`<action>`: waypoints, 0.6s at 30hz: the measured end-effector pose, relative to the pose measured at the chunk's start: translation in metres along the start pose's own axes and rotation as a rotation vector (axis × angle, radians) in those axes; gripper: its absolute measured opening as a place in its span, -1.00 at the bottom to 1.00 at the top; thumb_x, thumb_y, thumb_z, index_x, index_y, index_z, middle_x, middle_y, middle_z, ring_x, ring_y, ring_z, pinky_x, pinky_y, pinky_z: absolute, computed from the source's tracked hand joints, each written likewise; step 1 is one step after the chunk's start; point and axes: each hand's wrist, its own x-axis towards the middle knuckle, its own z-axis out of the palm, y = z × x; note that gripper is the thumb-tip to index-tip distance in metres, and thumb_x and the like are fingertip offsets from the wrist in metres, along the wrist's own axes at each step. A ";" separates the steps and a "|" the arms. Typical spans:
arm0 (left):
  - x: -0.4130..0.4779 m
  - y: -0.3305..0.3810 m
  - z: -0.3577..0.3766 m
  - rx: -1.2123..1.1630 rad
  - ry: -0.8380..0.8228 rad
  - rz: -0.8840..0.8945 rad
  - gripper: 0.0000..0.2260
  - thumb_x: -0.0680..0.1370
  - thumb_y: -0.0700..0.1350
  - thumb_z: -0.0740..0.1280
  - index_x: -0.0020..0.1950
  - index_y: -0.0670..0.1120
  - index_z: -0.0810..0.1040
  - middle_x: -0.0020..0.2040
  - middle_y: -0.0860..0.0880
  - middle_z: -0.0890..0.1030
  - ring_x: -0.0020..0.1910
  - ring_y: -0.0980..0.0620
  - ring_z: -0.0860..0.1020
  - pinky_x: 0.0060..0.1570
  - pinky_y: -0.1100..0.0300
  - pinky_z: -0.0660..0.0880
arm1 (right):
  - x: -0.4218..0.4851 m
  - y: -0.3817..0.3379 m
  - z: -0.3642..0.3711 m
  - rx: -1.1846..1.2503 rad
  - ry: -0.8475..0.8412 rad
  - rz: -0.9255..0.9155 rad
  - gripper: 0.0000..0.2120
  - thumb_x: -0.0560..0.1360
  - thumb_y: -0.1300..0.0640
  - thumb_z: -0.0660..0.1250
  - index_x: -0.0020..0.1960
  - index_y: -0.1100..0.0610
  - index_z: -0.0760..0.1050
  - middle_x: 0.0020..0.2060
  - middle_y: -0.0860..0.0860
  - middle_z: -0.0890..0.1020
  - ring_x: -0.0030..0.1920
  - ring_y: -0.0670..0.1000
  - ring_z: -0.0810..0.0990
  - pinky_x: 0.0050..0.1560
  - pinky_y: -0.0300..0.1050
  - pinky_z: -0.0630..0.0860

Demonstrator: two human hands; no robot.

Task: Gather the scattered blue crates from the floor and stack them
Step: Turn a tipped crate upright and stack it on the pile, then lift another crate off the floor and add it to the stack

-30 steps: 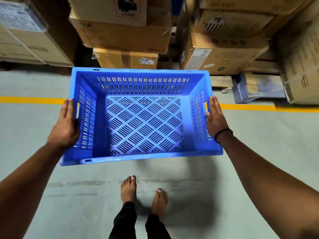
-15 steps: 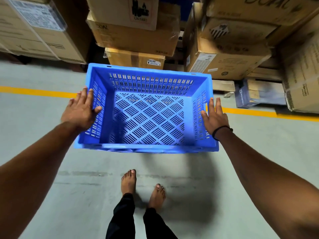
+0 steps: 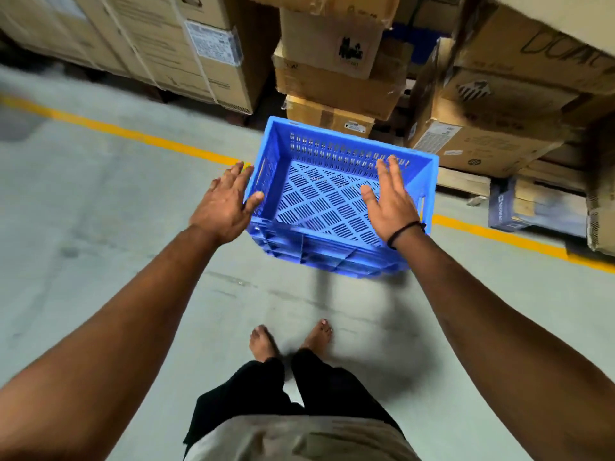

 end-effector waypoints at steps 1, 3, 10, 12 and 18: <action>-0.017 -0.006 -0.008 -0.014 0.009 -0.031 -0.46 0.63 0.09 0.06 0.55 -0.10 0.07 0.56 -0.12 0.06 0.54 -0.07 0.04 0.49 -0.01 0.00 | -0.006 -0.014 -0.002 0.006 -0.011 -0.022 -0.43 0.60 -0.08 0.11 0.53 0.10 0.07 0.55 0.08 -0.02 0.47 0.15 0.21 0.35 0.12 0.30; -0.047 -0.017 -0.024 -0.037 0.041 -0.075 -0.47 0.63 0.08 0.07 0.55 -0.09 0.09 0.56 -0.09 0.10 0.54 -0.06 0.06 0.48 0.00 0.01 | -0.014 -0.042 -0.002 0.037 -0.033 -0.070 -0.43 0.59 -0.11 0.11 0.52 0.09 0.08 0.54 0.10 -0.01 0.48 0.15 0.20 0.37 0.14 0.30; -0.185 -0.067 -0.063 -0.120 0.304 -0.265 -0.58 0.63 -0.01 0.16 0.46 -0.11 0.29 0.46 -0.09 0.35 0.50 -0.07 0.19 0.46 0.02 0.11 | -0.063 -0.162 0.037 0.116 -0.221 -0.263 -0.42 0.58 -0.08 0.15 0.52 0.07 0.08 0.53 0.10 -0.01 0.48 0.12 0.18 0.41 0.05 0.22; -0.235 -0.090 -0.062 -0.134 0.338 -0.365 -0.57 0.62 0.00 0.16 0.46 -0.10 0.29 0.46 -0.08 0.35 0.51 -0.06 0.18 0.46 0.01 0.12 | -0.088 -0.200 0.057 0.115 -0.276 -0.343 -0.42 0.58 -0.07 0.17 0.51 0.08 0.10 0.52 0.11 0.01 0.47 0.14 0.20 0.41 0.07 0.25; -0.376 -0.145 -0.039 -0.189 0.418 -0.558 -0.56 0.61 0.03 0.18 0.45 -0.10 0.31 0.45 -0.08 0.36 0.48 -0.09 0.22 0.42 0.02 0.18 | -0.181 -0.296 0.122 0.081 -0.386 -0.549 -0.42 0.57 -0.10 0.17 0.50 0.08 0.13 0.51 0.12 0.03 0.43 0.14 0.27 0.39 0.01 0.27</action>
